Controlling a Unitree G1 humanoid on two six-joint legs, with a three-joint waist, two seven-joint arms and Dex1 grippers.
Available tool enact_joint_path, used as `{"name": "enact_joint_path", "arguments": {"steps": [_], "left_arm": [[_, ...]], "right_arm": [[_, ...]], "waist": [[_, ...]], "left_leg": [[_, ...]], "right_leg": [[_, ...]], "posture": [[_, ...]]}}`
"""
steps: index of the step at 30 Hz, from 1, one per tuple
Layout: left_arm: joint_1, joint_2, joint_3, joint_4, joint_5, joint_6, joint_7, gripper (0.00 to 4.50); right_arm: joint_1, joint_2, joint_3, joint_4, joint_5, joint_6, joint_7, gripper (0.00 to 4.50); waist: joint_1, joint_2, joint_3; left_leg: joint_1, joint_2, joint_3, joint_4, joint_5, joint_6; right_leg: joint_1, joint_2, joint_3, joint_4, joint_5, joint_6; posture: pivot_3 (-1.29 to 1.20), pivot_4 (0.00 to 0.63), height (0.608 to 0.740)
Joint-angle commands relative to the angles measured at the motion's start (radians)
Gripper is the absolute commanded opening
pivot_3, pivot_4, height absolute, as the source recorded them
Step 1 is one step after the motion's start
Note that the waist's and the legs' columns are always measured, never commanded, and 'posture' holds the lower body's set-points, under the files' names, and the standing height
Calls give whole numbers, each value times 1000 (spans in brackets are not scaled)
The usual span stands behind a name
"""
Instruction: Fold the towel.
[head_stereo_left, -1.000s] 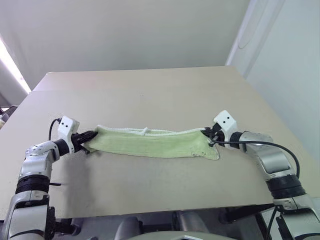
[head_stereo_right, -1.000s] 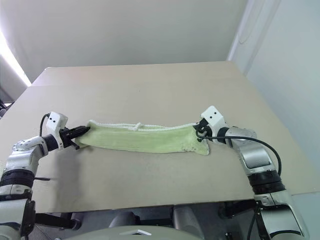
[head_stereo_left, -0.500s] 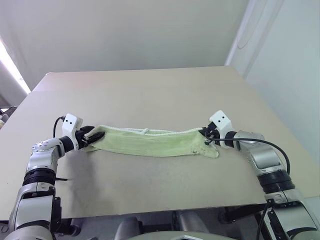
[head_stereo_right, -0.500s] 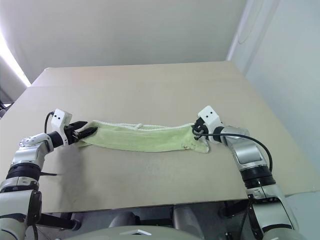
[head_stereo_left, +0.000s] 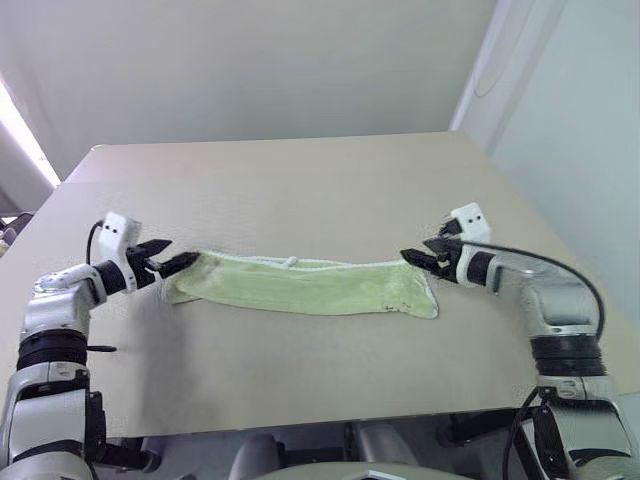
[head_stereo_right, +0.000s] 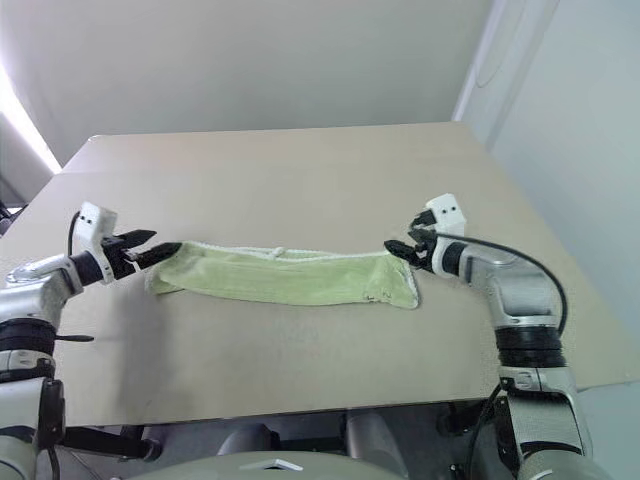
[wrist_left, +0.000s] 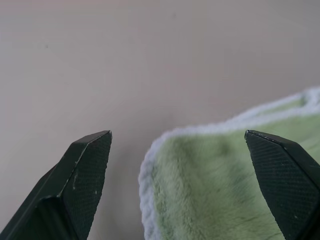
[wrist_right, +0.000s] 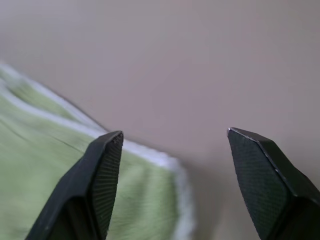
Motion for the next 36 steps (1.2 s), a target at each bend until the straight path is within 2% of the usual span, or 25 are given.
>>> {"name": "enact_joint_path", "arguments": {"steps": [1,4,10,13,16,18,21,28,36], "left_arm": [[-49,47,-20,-110,-56,150,-90,4500],[-59,63,-74,-214,-83,287,-142,4500],[-55,49,-160,-484,-175,450,-229,4500],[-46,47,-211,-575,-200,456,-284,4500],[-56,39,-246,-622,-222,474,-307,4500],[-62,37,-275,-634,-223,475,-326,4500],[-72,28,-338,-631,-196,442,-356,4500],[-103,-13,-386,-578,-174,416,-356,4500],[-121,-23,-394,-566,-170,414,-358,4500]], "right_arm": [[-43,21,-176,-78,200,312,-5,3523],[-56,50,-325,-83,358,510,-15,3523],[43,98,-398,-22,820,529,-281,3523],[140,142,-366,-46,1039,507,-471,3523],[284,113,-226,-91,1344,324,-712,3523],[354,87,-157,-125,1461,218,-823,3523],[436,91,-119,-171,1482,123,-897,3523],[552,102,-75,-240,1482,10,-1009,3523],[517,177,-89,-199,1482,-218,-1234,3523]], "waist": [[1,0,0],[0,0,0],[-5,1,0],[-8,1,0],[-11,2,1],[-17,3,2],[-29,3,2],[-34,3,2],[-33,3,2]], "left_leg": [[0,0,0,0,0,0],[0,0,0,0,0,0],[0,0,0,-1,0,0],[0,0,0,-3,0,0],[0,0,0,-5,0,0],[-1,0,0,-5,0,0],[0,0,0,-5,0,0],[0,0,0,-6,0,0],[0,0,0,-7,0,0]], "right_leg": [[0,0,0,0,0,0],[0,0,0,-1,0,0],[0,0,0,-1,0,0],[0,1,0,-2,0,0],[-1,1,1,-2,-1,-1],[-2,0,1,-3,-1,-1],[-1,0,2,-4,-1,0],[-1,1,2,-4,-1,0],[-2,1,2,-6,-1,-1]], "posture": [[0,0,712],[0,0,712],[0,0,712],[0,0,712],[0,0,712],[0,0,712],[0,0,712],[0,0,712],[0,0,712]]}}
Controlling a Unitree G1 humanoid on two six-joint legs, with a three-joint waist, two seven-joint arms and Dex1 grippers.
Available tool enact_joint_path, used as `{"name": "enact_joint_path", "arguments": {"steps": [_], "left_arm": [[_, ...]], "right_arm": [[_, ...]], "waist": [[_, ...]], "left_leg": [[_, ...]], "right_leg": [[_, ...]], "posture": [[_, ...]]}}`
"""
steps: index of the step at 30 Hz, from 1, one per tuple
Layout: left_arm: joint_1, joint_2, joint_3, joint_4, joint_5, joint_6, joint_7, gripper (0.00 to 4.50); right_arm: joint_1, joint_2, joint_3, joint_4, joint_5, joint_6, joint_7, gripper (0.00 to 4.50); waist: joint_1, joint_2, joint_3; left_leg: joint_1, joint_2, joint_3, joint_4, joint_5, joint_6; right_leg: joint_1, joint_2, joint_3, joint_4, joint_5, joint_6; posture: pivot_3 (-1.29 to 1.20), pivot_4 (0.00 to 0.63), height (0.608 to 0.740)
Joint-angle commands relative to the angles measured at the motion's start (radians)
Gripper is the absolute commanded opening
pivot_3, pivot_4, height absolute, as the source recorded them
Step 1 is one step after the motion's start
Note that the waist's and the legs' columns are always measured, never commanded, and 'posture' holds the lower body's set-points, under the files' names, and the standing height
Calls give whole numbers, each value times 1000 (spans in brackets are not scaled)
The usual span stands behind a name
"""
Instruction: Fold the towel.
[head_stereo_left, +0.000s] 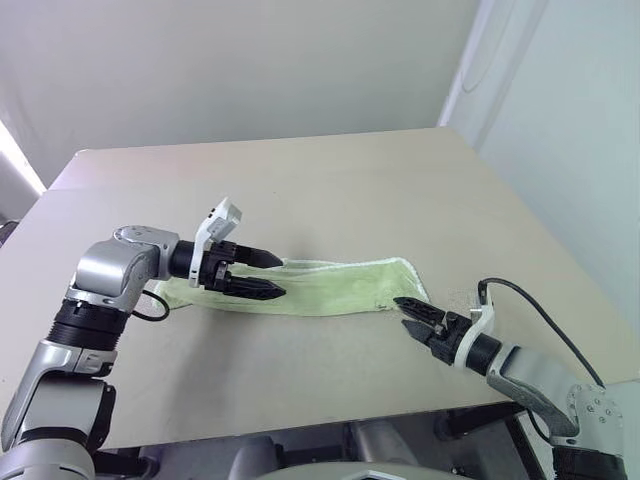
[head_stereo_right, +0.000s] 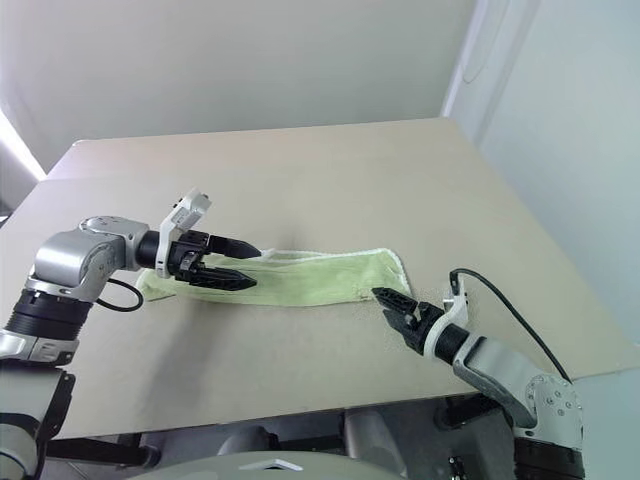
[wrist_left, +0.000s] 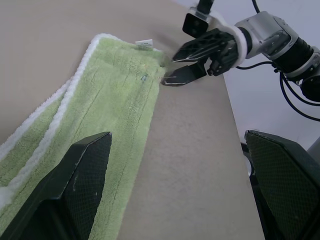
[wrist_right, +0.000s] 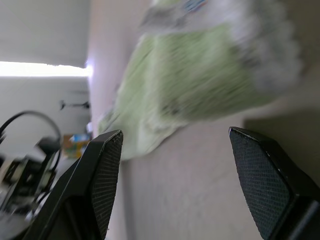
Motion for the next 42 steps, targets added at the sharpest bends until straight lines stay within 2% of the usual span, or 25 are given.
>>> {"name": "enact_joint_path", "arguments": {"steps": [1,5,9,15,23,26,31,34,38,42], "left_arm": [[-35,-3,3,-7,2,-13,-8,4500],[-32,-6,0,-10,4,-14,-3,4500],[-31,-9,-2,-9,6,-16,3,4500],[-48,-19,-1,36,20,-37,7,4500],[-75,-27,2,99,46,-66,2,4500],[-87,-25,5,123,53,-68,0,4500],[-102,-18,5,166,73,-93,-5,4500],[-101,-24,7,175,80,-102,-1,4500],[-101,-31,11,174,80,-100,5,4500],[-98,-31,16,176,82,-100,13,4500]], "right_arm": [[-48,11,-18,18,19,-97,-80,3523],[-80,-9,-5,33,-2,-146,-97,3523],[-88,-55,33,-7,-74,-111,-33,2292],[-77,-76,50,-13,-148,-115,5,58],[-109,-177,-74,58,-227,-149,70,19],[-114,-265,-118,101,-258,-113,122,19],[-162,-475,-168,160,-317,-11,241,19],[-212,-535,-140,158,-355,43,280,19],[-271,-531,-78,87,-395,93,302,19],[-284,-579,53,-68,-425,220,348,19]], "waist": [[-1,0,0],[2,0,0],[5,1,0],[7,2,0],[10,1,-1],[16,2,-1],[30,3,-1],[33,3,-1],[33,2,-2],[34,2,-2]], "left_leg": [[0,0,0,0,0,0],[0,0,0,-3,0,0],[-1,0,0,-7,0,0],[-11,0,0,-8,0,1],[-12,-1,0,-7,0,1],[-13,-1,0,-7,0,1],[-12,-1,1,-7,0,1],[-11,-1,1,-6,0,1],[-11,-1,1,-6,0,1],[-12,-1,1,-6,0,1]], "right_leg": [[0,0,0,-1,0,0],[0,0,0,-3,0,0],[0,0,0,-7,0,0],[-1,0,0,-10,0,1],[-2,0,0,-10,0,1],[-2,0,1,-11,0,1],[-2,1,2,-10,0,1],[-2,1,2,-8,0,1],[-1,2,2,-8,0,1],[-2,1,2,-9,0,1]], "posture": [[0,0,712],[0,0,712],[0,0,712],[0,0,712],[0,0,712],[0,0,712],[0,0,712],[0,0,712],[0,0,712],[0,0,712]]}}
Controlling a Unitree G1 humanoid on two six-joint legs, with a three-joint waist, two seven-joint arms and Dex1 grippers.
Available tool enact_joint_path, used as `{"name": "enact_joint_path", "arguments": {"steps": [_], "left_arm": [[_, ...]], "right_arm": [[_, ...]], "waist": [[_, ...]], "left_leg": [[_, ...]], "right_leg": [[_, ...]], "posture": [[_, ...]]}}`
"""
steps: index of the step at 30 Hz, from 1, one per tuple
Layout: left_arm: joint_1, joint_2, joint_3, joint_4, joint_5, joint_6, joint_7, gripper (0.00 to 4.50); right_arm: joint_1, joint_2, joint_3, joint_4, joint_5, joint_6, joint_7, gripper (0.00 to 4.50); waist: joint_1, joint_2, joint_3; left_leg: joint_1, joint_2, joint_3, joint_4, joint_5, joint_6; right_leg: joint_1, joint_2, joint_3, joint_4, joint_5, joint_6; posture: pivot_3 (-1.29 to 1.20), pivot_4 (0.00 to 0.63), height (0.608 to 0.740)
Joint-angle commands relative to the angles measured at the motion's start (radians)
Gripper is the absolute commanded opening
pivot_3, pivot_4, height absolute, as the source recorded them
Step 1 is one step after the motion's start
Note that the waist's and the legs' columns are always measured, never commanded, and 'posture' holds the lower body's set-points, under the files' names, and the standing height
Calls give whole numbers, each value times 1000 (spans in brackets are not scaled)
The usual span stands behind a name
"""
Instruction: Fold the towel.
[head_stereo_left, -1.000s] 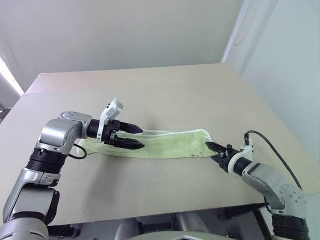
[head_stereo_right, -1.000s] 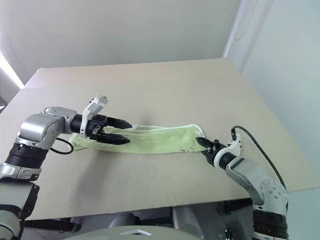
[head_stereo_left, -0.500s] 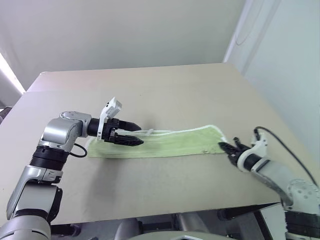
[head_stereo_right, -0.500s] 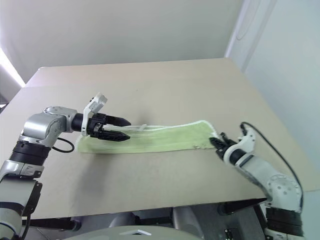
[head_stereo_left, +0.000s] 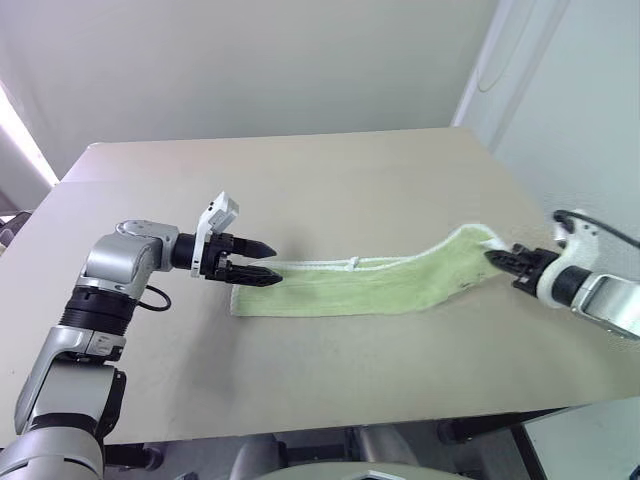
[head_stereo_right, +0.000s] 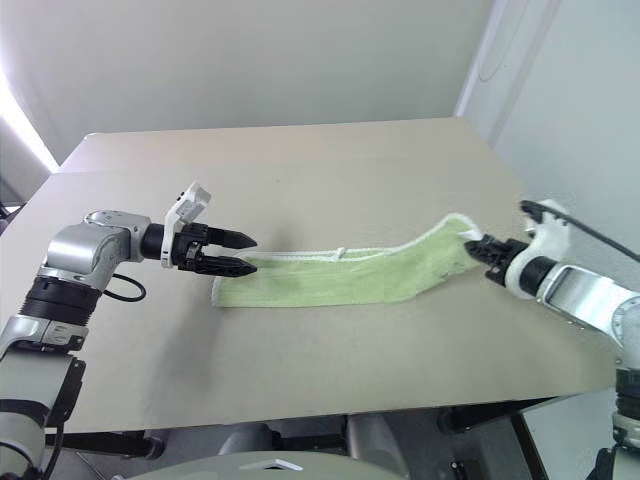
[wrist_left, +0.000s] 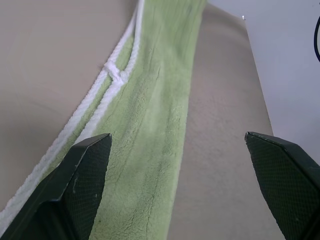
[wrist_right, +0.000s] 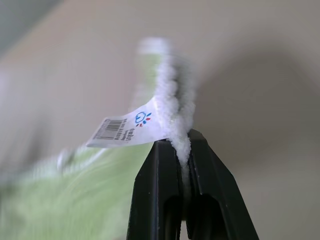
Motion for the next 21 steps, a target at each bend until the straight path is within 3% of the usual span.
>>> {"name": "enact_joint_path", "arguments": {"steps": [1,7,12,16,21], "left_arm": [[-31,2,35,-1,-2,-11,7,4500],[-22,1,35,-3,1,-8,15,4500],[-25,-3,32,-2,3,-9,17,4500],[-31,-12,30,18,12,-22,19,4500],[-35,-14,38,18,12,-18,31,4500]], "right_arm": [[-27,-50,84,-159,-35,87,62,19],[-108,-7,138,-206,34,99,73,19],[-209,104,238,-177,17,99,39,19],[-279,268,407,-112,-100,136,70,19],[-270,360,485,-27,-274,145,99,19]], "waist": [[1,0,0],[2,0,0],[0,0,0],[-2,-1,-1],[5,-1,-1]], "left_leg": [[0,0,0,0,0,0],[-1,0,0,1,0,0],[0,0,0,1,0,0],[0,0,0,1,0,0],[-1,0,-1,3,0,0]], "right_leg": [[0,0,0,0,0,0],[0,0,0,0,0,1],[0,0,0,1,1,0],[-1,0,0,2,1,0],[-3,-1,-1,3,1,0]], "posture": [[0,0,712],[0,0,712],[0,0,712],[0,0,712],[0,0,712]]}}
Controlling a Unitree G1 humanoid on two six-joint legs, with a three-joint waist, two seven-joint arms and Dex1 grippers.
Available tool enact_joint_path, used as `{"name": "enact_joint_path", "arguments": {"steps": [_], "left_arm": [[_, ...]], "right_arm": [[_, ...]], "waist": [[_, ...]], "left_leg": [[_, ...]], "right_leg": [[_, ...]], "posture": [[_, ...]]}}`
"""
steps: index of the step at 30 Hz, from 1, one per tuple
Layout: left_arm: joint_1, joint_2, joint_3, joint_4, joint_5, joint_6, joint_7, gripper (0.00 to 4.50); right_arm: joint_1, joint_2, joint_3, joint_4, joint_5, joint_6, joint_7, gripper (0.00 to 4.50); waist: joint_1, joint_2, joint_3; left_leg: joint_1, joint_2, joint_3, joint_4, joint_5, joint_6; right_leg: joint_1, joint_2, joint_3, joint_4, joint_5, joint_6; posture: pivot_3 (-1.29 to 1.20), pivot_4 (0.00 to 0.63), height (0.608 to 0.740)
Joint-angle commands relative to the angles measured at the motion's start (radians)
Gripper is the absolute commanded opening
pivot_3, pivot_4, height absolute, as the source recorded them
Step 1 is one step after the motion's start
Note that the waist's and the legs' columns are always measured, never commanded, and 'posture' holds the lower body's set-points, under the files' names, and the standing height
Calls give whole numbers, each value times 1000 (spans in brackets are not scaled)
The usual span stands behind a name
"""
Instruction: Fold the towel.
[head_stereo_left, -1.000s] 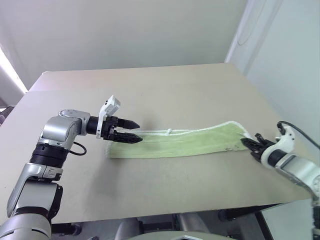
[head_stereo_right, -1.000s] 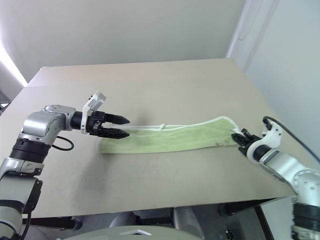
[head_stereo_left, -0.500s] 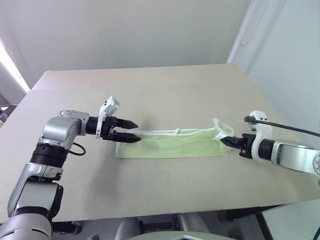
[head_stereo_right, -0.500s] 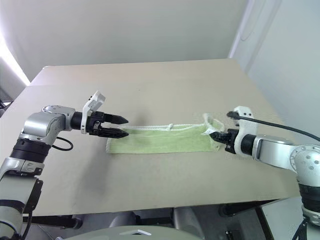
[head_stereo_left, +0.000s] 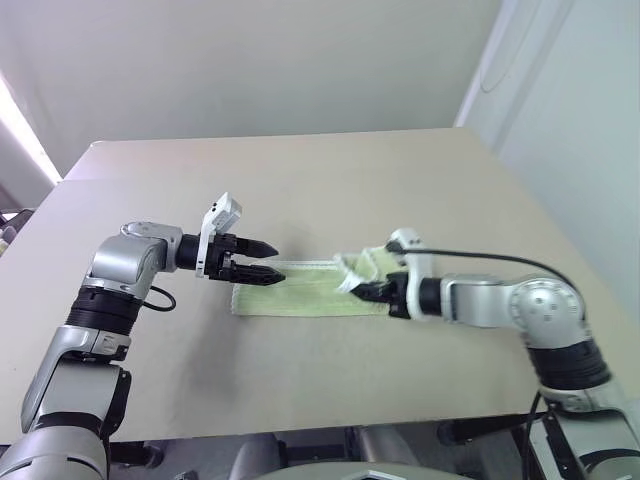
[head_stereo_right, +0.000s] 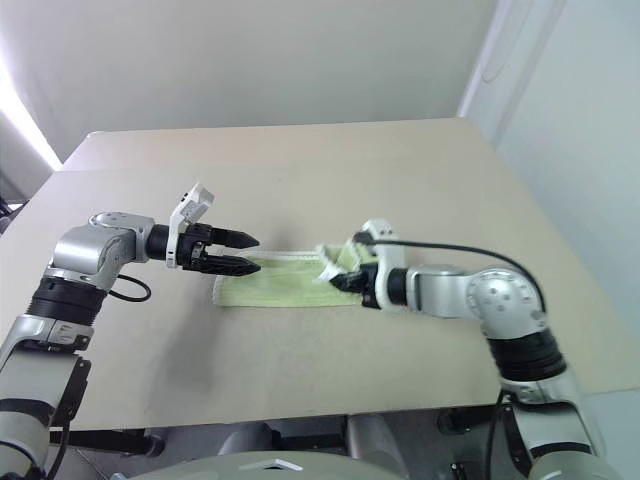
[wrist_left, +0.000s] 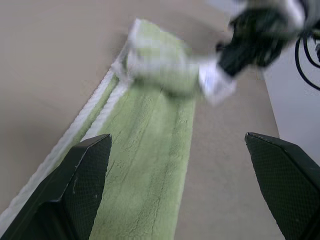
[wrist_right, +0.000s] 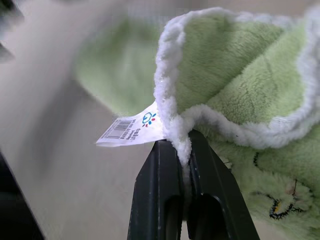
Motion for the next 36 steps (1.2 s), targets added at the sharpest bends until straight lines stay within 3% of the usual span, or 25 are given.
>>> {"name": "enact_joint_path", "arguments": {"steps": [1,11,22,26,30,36], "left_arm": [[-29,10,34,-5,2,-6,11,4500],[3,26,47,-32,-14,10,21,4500],[-6,17,45,-13,0,-4,17,4500],[-9,20,43,-11,2,-6,12,4500],[-9,22,42,-8,5,-9,10,4500],[-11,24,43,2,7,-10,11,4500]], "right_arm": [[-2,40,17,44,-129,-8,29,19],[-21,15,-65,15,-324,-32,168,19],[-56,148,-36,-30,-434,-12,237,19],[-64,160,-37,-44,-470,-4,270,1120],[-72,166,-83,-68,-460,10,297,2507],[-72,148,-203,-142,-403,24,346,2507]], "waist": [[-2,0,0],[-6,0,0],[-8,0,0],[-7,0,0],[-7,0,0],[-7,0,0]], "left_leg": [[0,0,0,1,0,0],[-1,0,0,11,0,0],[1,0,-1,14,0,0],[-1,0,-1,14,0,0],[-1,0,-1,14,0,0],[0,0,-1,14,0,0]], "right_leg": [[-1,0,0,0,1,-2],[-4,0,0,10,-1,2],[-3,2,0,16,0,0],[-4,1,0,15,0,0],[-4,1,0,15,0,0],[-4,1,0,15,0,0]], "posture": [[0,0,712],[0,0,712],[0,0,712],[0,0,712],[0,0,712],[0,0,712]]}}
